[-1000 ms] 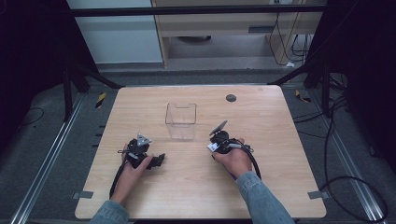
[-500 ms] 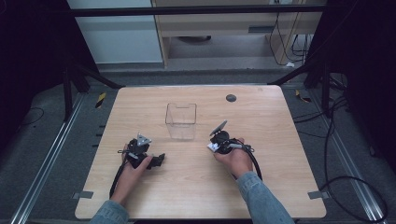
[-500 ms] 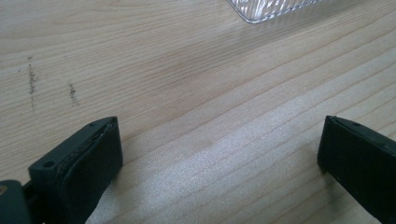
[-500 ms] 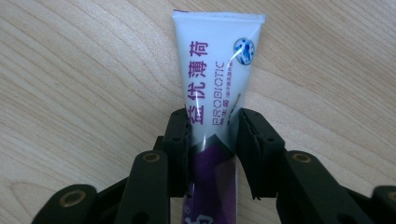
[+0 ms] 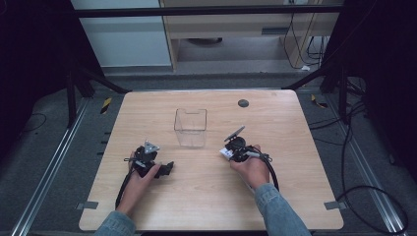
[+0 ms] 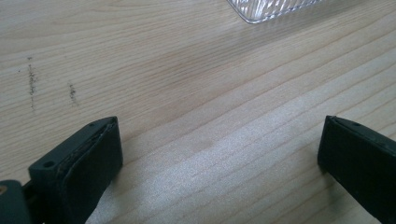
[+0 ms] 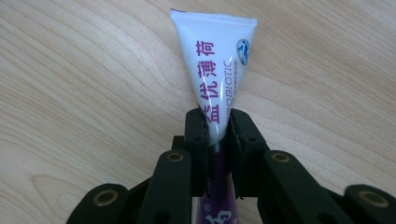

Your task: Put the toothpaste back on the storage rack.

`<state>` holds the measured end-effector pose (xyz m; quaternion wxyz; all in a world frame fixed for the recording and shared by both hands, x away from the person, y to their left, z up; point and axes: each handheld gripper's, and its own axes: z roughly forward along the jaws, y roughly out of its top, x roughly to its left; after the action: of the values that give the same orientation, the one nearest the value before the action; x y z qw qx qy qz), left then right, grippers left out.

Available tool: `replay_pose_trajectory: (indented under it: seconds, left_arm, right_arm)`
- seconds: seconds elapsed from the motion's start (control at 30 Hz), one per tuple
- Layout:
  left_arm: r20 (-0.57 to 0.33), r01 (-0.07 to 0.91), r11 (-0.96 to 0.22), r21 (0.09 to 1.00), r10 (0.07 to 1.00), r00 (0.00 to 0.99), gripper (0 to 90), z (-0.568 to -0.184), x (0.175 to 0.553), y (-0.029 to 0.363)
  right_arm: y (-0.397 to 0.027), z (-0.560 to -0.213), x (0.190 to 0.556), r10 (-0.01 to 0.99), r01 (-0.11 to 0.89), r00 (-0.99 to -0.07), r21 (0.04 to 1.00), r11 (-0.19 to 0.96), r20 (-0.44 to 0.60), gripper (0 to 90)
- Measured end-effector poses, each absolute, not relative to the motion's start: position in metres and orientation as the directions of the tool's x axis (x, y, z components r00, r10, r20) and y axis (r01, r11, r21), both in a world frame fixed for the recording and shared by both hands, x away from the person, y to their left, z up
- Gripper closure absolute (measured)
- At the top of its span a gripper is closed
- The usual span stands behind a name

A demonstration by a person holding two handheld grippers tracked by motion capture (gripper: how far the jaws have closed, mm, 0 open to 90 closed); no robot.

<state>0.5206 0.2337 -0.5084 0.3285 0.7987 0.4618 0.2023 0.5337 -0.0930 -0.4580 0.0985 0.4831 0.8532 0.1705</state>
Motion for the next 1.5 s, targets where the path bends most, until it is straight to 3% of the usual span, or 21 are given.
replay_pose_trajectory:
  seconds: [0.93, 1.5]
  left_arm:
    - [0.02, 0.604, -0.358, 0.712, 0.87, 0.492, 0.0, -0.508, 0.521, 0.234]
    - [0.02, 0.604, -0.358, 0.712, 0.87, 0.492, 0.0, -0.508, 0.521, 0.234]
  right_arm:
    - [-0.12, -0.382, 0.548, 0.892, 0.717, -0.452, 0.603, 0.349, 0.022, 79.5]
    - [-0.125, -0.36, 0.55, 0.908, 0.63, -0.418, 0.729, 0.268, 0.028, 79.6]
